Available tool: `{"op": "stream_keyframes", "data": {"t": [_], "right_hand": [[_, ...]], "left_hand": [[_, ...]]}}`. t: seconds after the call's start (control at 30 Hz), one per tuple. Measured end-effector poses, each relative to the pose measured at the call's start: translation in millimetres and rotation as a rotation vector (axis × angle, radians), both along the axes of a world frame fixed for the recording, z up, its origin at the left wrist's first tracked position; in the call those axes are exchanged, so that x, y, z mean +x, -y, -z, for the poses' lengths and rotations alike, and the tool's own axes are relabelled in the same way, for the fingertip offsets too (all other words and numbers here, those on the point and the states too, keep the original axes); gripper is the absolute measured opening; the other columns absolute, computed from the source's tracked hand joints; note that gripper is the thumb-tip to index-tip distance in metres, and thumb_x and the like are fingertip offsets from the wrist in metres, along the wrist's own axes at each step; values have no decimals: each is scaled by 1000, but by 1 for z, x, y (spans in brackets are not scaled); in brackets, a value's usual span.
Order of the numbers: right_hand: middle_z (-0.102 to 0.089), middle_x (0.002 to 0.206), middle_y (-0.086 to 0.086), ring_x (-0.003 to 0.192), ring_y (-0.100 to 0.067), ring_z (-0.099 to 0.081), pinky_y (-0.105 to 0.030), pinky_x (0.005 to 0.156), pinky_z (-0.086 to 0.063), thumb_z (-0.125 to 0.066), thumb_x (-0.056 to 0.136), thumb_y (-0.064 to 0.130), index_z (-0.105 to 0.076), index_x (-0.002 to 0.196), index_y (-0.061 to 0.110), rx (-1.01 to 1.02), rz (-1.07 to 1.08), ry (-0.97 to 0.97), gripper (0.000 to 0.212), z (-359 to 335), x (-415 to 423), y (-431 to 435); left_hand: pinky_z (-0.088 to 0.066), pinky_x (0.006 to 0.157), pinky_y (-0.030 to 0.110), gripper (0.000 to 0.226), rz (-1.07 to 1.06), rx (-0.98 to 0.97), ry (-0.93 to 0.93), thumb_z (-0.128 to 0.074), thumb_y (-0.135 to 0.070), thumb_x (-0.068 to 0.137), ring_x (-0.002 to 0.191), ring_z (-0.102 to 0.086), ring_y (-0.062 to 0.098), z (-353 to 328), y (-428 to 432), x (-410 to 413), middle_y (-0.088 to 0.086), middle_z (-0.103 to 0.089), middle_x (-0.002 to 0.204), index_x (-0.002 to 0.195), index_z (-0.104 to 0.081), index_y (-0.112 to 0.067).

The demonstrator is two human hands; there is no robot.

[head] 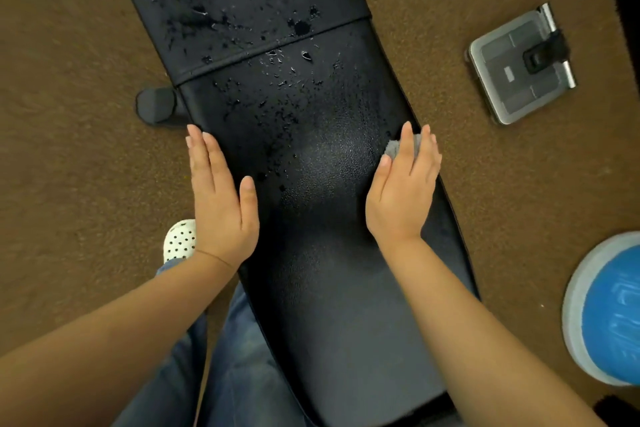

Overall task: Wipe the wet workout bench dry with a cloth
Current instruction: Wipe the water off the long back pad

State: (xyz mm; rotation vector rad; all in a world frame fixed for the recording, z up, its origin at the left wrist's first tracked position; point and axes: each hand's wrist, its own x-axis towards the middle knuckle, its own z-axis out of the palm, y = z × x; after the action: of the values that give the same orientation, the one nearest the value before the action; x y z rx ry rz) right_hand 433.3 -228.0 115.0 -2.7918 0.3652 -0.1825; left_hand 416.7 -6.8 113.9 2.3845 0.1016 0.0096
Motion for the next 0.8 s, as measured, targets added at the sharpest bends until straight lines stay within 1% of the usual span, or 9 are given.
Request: {"op": "stream_keyframes", "data": {"t": [0.1,0.2,0.3,0.37,0.5,0.6,0.67,0.8], "right_hand": [[-37,145,-25,135,-39,-33,-52,111,-28,-31,100,27,-39,143,3,-5,-99,18,49,-7,48,-16],[-36,146,-23,137,-38,-32,-50,113,-26,-30,100,30,-38,144,6,-12,-162,27,51,-12,98,-44],[-31,150,-22,140,-36,-26,-49,116,-18,-28,99,32,-35,146,10,-37,-165,8,52,-17,130,-70],[-23,154,-20,144,-34,-19,-47,117,-11,-29,99,32,-30,149,11,-49,-172,-18,53,-20,131,-81],[-16,157,-18,147,-30,-11,-43,118,-2,-29,100,27,-24,150,11,-29,-396,-50,53,-23,86,-98],[-14,158,-16,147,-27,-9,-42,119,-2,-34,100,25,-22,151,12,9,-525,-118,53,-24,29,-95],[-13,159,-13,147,-25,-9,-41,119,-4,-36,99,25,-22,151,14,-10,-574,-176,55,-21,-10,-82],[-11,159,-6,146,-22,-10,-37,118,-6,-37,95,28,-23,150,17,-100,-595,-246,58,-13,-74,-33]], "left_hand": [[1,121,38,65,-1,-11,0,-26,-29,100,147,8,29,1,-1,0,16,10,156,147,-3,9],[-2,121,41,64,-8,-13,5,-27,-27,100,147,5,31,1,-1,1,18,7,156,147,-5,9],[-2,121,40,64,-8,-20,3,-26,-28,100,148,4,31,2,-1,1,20,6,157,148,-5,9],[-2,121,39,64,-7,-30,2,-25,-28,100,148,5,30,2,-2,1,17,6,157,148,-6,8],[-2,121,37,64,-9,-71,2,-22,-31,101,148,4,30,3,-3,0,20,4,157,148,-7,8],[-2,121,36,68,-3,-98,11,-16,-40,102,148,3,30,4,-3,-1,17,4,157,148,-8,9],[-2,121,37,69,-2,-107,15,-14,-43,102,148,2,30,5,-3,-1,16,4,157,148,-8,9],[-2,121,38,68,6,-102,29,-16,-40,103,147,2,32,4,-4,0,18,3,156,147,-9,10]]}}
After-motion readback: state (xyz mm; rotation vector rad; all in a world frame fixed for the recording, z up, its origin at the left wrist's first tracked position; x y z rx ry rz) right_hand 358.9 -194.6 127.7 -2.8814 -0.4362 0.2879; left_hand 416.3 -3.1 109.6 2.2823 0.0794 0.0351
